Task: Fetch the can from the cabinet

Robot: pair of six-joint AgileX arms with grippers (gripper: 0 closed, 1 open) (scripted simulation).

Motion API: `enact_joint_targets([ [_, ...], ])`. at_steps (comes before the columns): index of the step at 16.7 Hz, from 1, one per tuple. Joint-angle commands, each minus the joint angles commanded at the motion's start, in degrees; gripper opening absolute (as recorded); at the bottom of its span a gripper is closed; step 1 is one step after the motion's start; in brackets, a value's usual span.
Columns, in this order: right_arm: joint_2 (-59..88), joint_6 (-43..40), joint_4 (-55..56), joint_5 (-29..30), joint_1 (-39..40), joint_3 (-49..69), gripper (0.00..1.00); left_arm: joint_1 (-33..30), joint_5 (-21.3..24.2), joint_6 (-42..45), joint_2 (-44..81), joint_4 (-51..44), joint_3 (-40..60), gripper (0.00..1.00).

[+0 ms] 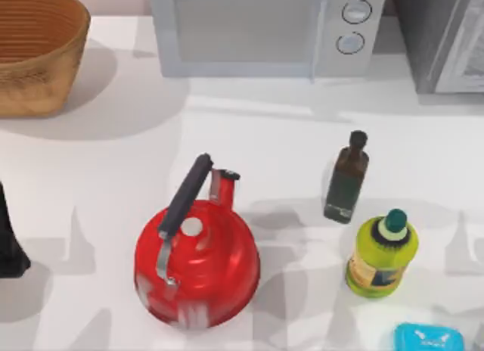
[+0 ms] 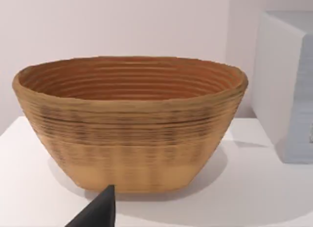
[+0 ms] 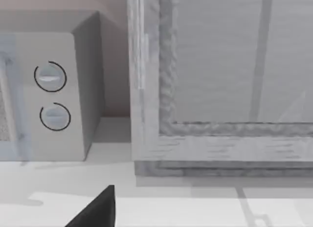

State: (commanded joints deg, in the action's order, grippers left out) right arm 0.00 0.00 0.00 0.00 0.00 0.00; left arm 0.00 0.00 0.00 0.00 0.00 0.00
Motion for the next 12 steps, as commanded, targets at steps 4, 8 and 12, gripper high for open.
enact_joint_targets([
  [4,1.5,0.1,-0.4,0.2,0.3,1.8,1.0,0.0,0.0,0.0,0.0,0.0,0.0,1.0],
  [8,10.3,0.2,-2.9,1.5,1.7,12.6,1.0,0.0,0.0,0.0,0.0,0.0,0.0,1.0],
  [12,24.6,0.4,-7.5,3.6,3.6,30.7,1.0,0.0,0.0,0.0,0.0,0.0,0.0,1.0],
])
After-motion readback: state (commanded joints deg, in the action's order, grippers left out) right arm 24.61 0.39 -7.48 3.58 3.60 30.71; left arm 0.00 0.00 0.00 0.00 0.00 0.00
